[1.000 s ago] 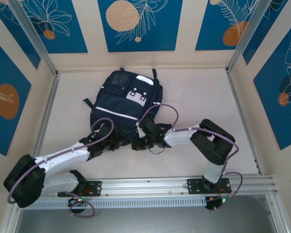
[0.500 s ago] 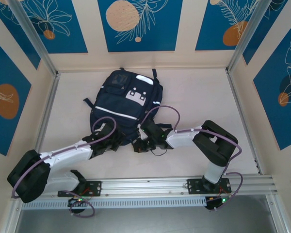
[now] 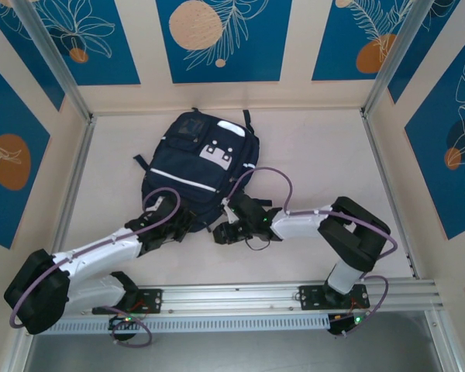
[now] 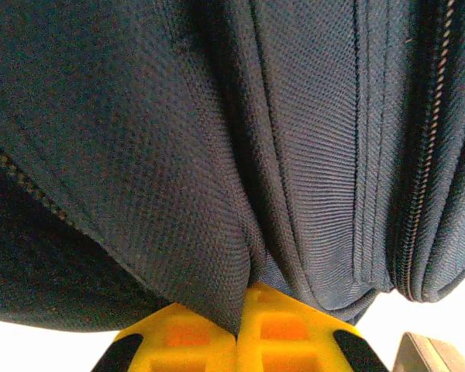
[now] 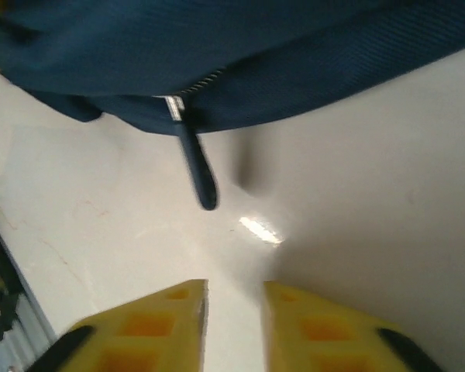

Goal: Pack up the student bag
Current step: Zip the student bag at the center of the table.

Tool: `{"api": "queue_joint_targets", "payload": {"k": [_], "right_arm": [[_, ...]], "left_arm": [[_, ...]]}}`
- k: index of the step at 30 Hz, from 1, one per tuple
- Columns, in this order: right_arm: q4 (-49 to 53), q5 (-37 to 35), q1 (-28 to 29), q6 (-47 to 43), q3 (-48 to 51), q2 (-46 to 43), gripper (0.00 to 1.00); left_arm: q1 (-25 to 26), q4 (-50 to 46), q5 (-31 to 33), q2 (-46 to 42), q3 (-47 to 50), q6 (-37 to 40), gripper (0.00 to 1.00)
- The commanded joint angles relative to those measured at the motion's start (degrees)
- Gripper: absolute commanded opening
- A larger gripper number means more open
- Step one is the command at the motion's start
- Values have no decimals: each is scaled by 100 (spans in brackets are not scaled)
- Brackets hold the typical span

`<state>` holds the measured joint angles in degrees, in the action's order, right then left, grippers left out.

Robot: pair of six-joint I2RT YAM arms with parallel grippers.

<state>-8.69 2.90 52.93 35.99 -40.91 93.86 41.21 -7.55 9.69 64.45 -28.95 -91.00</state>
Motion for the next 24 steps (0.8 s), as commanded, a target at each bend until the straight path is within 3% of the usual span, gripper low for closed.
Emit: {"api": "queue_joint_targets", "payload": {"k": [1, 3, 5, 12, 19, 24], "right_arm": [[-876, -613, 83, -599, 495, -453, 50], [-1174, -772, 82, -777, 677, -616, 58], [-1190, -630, 13, -863, 640, -603, 59], [-1360, 354, -160, -746, 204, -84, 54], [-1233, 460, -153, -649, -263, 623, 54], [-1188, 538, -136, -547, -502, 1004, 47]], "left_arm": [[-52, -298, 52, -80, -27, 105, 0], [-59, -297, 54, -107, -19, 91, 0], [-52, -284, 45, -116, -14, 91, 0], [-54, -273, -3, -81, -19, 92, 0], [-54, -302, -33, -90, -56, 113, 0], [-59, -297, -46, -83, -58, 109, 0]]}}
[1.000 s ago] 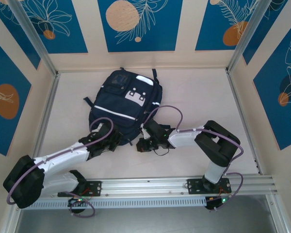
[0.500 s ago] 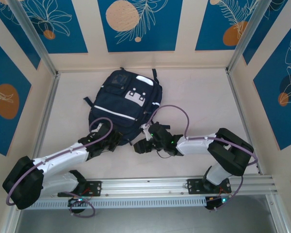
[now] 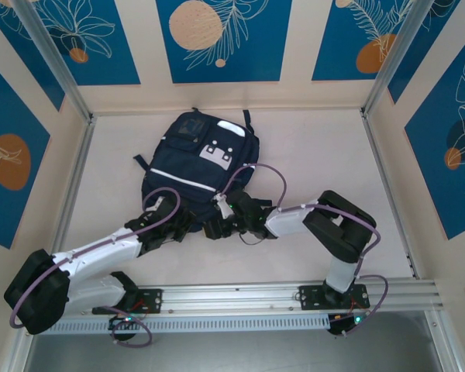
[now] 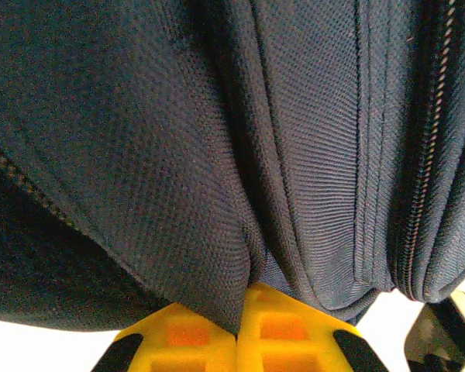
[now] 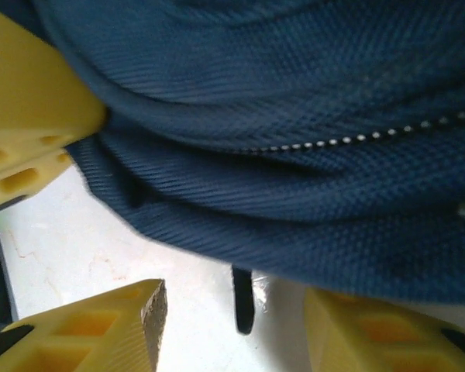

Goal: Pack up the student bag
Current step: Zip the student bag at the center of the table.

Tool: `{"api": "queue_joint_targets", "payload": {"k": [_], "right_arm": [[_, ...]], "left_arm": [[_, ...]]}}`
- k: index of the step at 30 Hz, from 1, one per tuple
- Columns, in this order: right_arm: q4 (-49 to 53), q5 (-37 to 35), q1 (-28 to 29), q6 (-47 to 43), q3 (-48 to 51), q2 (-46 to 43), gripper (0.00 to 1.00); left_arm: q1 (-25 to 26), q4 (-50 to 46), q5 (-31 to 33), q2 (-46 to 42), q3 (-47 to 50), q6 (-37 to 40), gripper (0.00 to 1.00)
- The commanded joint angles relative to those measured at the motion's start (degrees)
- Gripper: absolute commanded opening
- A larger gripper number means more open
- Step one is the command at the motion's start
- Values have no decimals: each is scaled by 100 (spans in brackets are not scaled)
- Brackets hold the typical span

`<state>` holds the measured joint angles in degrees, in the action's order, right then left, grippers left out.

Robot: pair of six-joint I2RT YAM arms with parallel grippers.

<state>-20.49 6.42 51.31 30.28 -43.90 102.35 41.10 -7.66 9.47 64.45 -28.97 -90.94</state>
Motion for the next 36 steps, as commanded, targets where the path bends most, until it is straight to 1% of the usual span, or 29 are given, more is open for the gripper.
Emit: {"api": "queue_joint_targets", "payload": {"k": [1, 4, 5, 10, 14, 21, 36], "right_arm": [[-5, 230, 35, 47, -243, 210, 45], [4, 248, 109, 49, -310, 320, 38], [8, 230, 132, 39, -315, 345, 34], [104, 64, 147, 33, -289, 340, 9], [159, -174, 109, 17, -131, 197, 0], [151, -483, -90, 101, 211, -167, 0], [403, -797, -217, 162, 342, -519, 0]], "left_arm": [[-43, -284, -25, -83, -52, 113, 0], [-46, -286, -7, -73, -56, 106, 0], [-45, -269, -14, -72, -56, 105, 0], [-42, -315, 0, -76, -103, 164, 0], [-45, -772, 220, -281, -188, 214, 0], [-53, -1110, 370, -613, -66, 285, 0], [-52, -1383, 415, -1013, 117, 320, 0]]}}
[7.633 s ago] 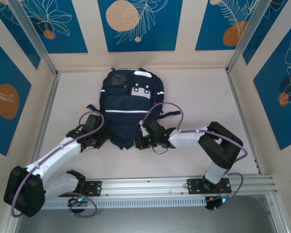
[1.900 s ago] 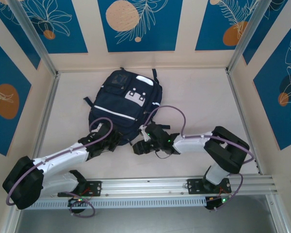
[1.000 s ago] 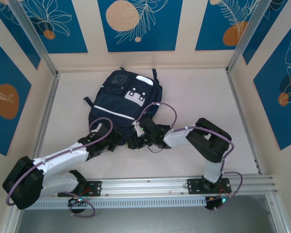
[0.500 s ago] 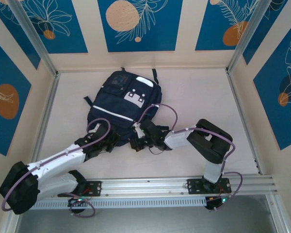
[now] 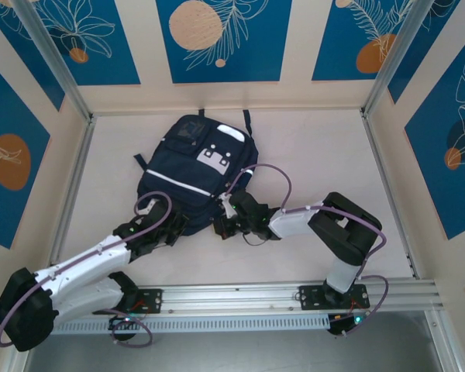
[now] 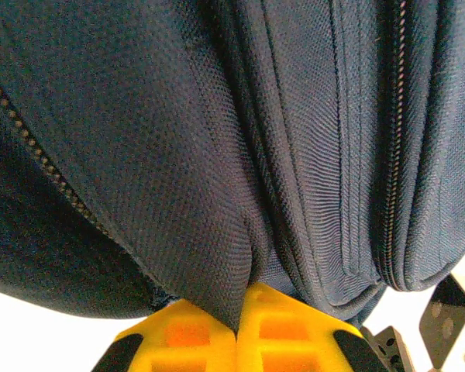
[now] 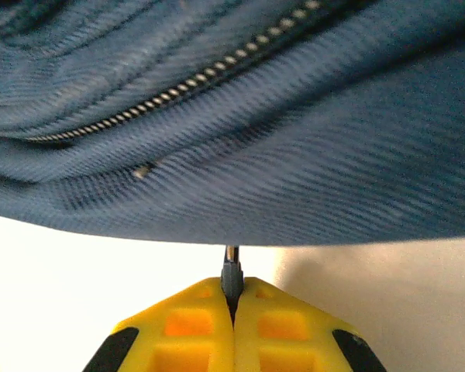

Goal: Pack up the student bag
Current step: Zip the student bag at the center of the table, then rotate the student bag at the center of the table.

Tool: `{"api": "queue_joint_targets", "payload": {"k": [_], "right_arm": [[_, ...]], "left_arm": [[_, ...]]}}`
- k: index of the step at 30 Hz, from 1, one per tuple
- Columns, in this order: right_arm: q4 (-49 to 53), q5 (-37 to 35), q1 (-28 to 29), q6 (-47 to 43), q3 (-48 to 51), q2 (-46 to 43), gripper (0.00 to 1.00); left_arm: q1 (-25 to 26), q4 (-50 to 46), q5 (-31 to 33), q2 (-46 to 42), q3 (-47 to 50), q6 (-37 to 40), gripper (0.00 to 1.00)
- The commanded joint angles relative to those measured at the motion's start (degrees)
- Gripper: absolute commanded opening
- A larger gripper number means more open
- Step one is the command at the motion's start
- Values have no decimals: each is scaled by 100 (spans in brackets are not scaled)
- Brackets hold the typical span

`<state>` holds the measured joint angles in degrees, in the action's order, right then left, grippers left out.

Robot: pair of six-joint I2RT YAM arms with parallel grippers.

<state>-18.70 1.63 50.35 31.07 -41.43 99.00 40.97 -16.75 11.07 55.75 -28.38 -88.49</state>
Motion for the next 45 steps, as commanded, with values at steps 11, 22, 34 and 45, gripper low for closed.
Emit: {"api": "queue_joint_targets", "payload": {"k": [11, 22, 34, 45], "right_arm": [[467, -532, -421, 296, 70, -346, 0], [806, -794, -1176, 960, -6, -372, 0], [676, -358, -1303, 879, -63, -687, 41], [2680, -2304, -1535, 347, 235, -3263, 62]], "left_arm": [[-41, -477, 220, -311, 136, 175, 0], [-39, -464, 158, -297, 143, 288, 0], [115, 683, -570, 487, 89, 607, 0], [1068, 2847, -1832, 2588, -855, 1107, 0]]}}
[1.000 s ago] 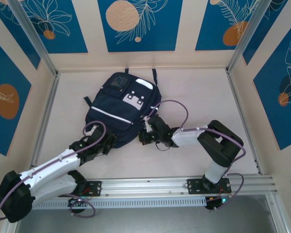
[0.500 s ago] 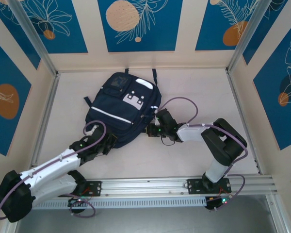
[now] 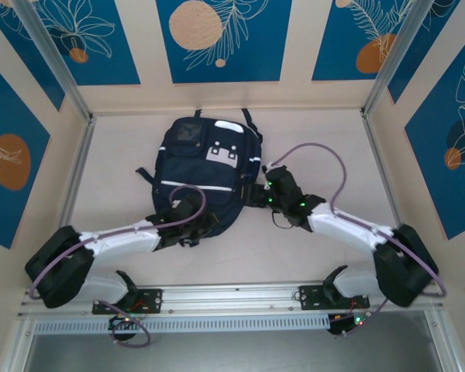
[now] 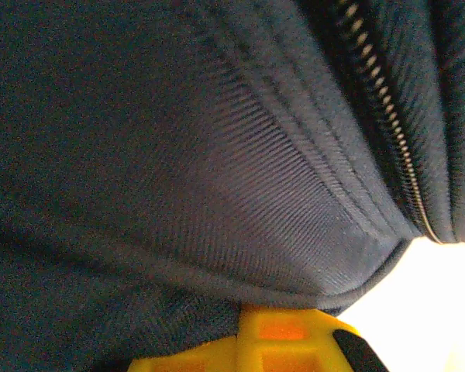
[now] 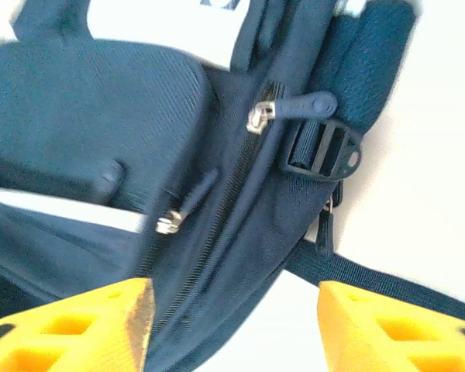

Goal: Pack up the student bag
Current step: Rotate the student bag at the center of the table.

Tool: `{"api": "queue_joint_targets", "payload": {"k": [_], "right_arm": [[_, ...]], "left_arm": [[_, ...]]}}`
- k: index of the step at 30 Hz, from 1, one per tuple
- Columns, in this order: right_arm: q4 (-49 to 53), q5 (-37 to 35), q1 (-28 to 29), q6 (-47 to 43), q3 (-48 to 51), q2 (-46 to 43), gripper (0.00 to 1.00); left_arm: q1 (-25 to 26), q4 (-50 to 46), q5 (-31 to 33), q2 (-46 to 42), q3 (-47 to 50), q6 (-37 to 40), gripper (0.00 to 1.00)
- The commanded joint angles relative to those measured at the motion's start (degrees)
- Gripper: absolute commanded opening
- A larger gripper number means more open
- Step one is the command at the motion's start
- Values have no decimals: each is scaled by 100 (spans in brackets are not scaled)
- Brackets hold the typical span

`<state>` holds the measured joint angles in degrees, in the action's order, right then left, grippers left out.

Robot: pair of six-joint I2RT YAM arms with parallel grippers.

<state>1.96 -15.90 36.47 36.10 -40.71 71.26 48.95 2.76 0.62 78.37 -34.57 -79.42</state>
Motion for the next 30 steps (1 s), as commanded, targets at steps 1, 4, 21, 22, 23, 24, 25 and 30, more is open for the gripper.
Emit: {"api": "queue_joint_targets", "payload": {"k": [1, 4, 21, 22, 23, 24, 25, 30], "right_arm": [[700, -554, -206, -156, 196, -755, 64], [918, -494, -354, -211, 209, -1296, 65], [1405, 356, -836, -826, -35, -2526, 99], [1444, 368, -860, -851, -96, -2514, 99], [1465, 342, -865, -885, -139, -2501, 99], [1451, 269, -876, -955, -170, -2472, 99], [1437, 114, -891, -986, -195, -2445, 99], [1176, -384, -961, -1264, -271, -2348, 99]], "left_arm": [[389, 992, -809, 484, -338, 212, 0], [702, 1024, -817, 815, -628, 216, 0], [1149, -190, -1099, -429, -1209, 2722, 100], [1095, -661, -862, -605, -1350, 2970, 100], [1047, -1091, -536, -778, -1454, 3151, 100], [965, -1458, -117, -1030, -1520, 3404, 100], [907, -1707, 393, -1324, -1528, 3693, 100], [867, -660, 4068, -2884, -468, 5966, 100]]}}
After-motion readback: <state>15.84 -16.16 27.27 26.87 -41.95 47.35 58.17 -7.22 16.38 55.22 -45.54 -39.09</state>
